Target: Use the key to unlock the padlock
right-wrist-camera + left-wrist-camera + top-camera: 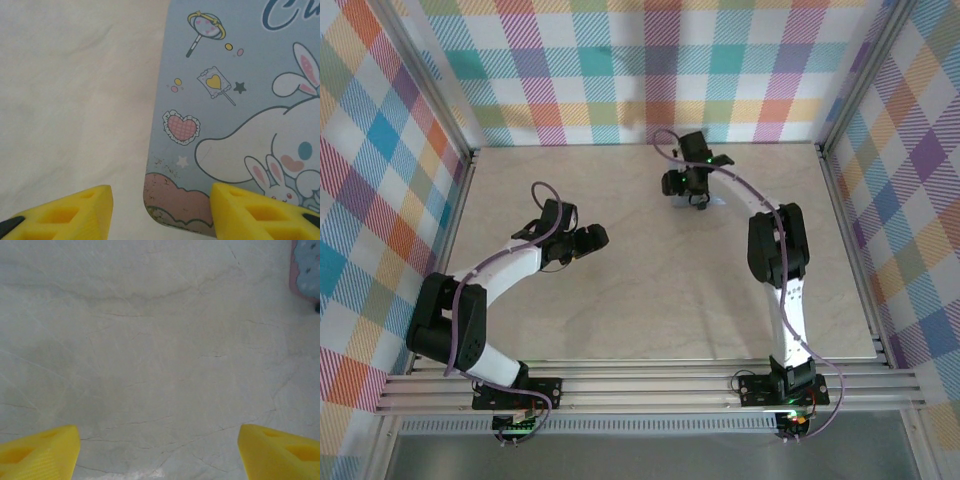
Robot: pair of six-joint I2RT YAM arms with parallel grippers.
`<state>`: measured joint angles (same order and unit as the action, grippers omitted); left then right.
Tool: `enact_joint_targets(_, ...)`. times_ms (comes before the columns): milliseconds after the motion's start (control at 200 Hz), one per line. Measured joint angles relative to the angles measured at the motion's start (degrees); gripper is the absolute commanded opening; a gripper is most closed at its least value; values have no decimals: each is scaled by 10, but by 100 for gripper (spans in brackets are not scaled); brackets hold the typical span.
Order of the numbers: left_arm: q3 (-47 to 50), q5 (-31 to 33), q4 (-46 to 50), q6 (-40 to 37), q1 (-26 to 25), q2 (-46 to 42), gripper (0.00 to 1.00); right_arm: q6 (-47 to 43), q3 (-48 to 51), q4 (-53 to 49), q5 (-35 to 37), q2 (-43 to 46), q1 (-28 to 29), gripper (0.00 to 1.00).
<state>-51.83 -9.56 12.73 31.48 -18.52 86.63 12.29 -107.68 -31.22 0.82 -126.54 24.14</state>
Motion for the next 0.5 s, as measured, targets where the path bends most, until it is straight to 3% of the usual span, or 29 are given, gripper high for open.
enact_joint_targets(310, -34, 27, 66, 15, 2, 2, 84, 108, 130, 11, -97, 112, 101, 68)
enact_joint_targets(500, -44, 5, 52, 37, 2, -2, 83, 127, 108, -1, -118, 184, 71, 75)
